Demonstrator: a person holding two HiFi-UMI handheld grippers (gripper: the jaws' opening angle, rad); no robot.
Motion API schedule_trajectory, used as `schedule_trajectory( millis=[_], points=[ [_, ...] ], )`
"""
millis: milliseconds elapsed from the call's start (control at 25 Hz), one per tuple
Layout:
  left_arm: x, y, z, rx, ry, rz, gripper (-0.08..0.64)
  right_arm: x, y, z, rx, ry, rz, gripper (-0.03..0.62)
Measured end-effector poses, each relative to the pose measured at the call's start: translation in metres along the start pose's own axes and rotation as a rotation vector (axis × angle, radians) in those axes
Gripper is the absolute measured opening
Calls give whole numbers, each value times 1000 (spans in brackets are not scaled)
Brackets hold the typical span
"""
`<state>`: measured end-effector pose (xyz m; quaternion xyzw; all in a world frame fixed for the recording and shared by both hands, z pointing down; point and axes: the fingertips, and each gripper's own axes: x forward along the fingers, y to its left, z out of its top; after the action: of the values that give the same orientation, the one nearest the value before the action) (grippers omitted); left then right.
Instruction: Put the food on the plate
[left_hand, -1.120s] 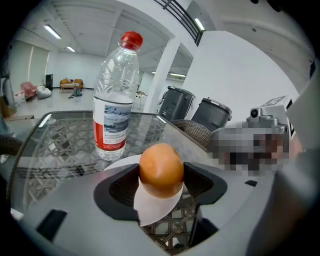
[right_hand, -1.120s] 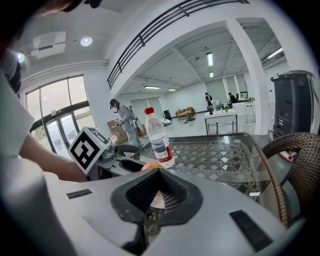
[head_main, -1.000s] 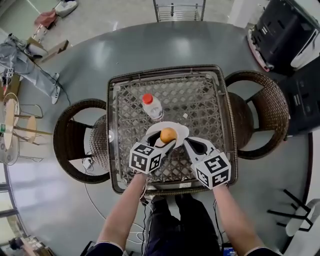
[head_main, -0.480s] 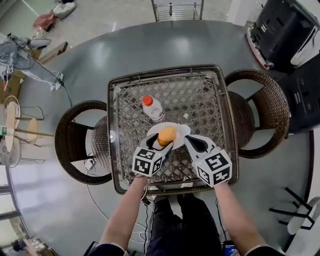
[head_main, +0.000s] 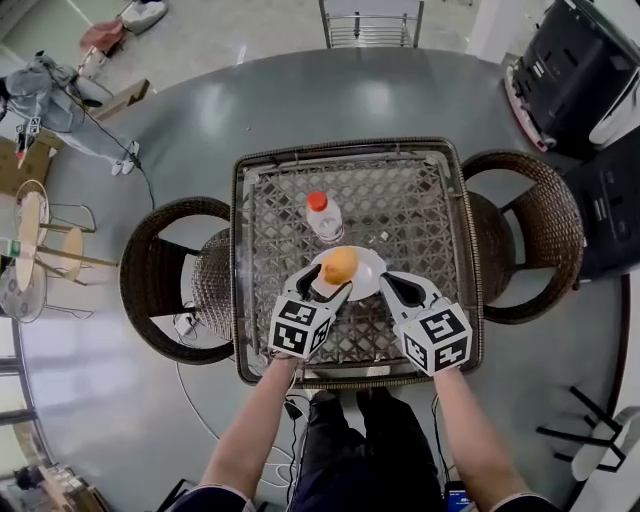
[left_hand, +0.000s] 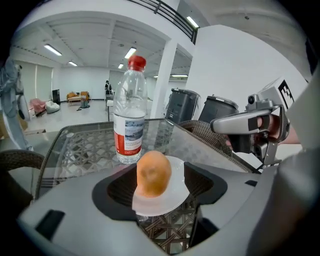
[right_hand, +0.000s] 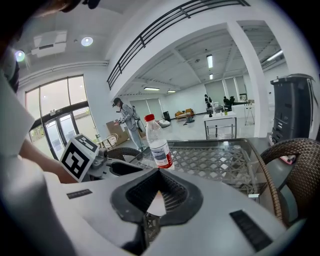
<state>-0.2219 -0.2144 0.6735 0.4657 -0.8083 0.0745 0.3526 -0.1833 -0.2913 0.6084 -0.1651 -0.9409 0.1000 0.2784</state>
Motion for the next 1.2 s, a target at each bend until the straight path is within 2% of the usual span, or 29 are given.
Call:
schedule_trajectory(
  millis=[400,480,560,840,1000,1200],
  points=[
    [-57,-41,40,18,-121,-69,288,-26,20,38,-7,-91,-6,3],
    [-69,-52,46,41,-134,-80,288,-34,28,47,-14,-113,-6,3],
    [-81,-59,55,70,-163,-81,224,-41,36,58,-19,-138,-9,3],
    [-127,-83,99,85,-317,-70,87,-73,56,88,-13,-225,-5,3],
    [-154,-88,124,101,-389,-55,20,-83,71,107,-53,-264,10,3],
    [-181,-98,144,87,-435,-72,9,-99,90,132,-99,-321,15,3]
  ],
)
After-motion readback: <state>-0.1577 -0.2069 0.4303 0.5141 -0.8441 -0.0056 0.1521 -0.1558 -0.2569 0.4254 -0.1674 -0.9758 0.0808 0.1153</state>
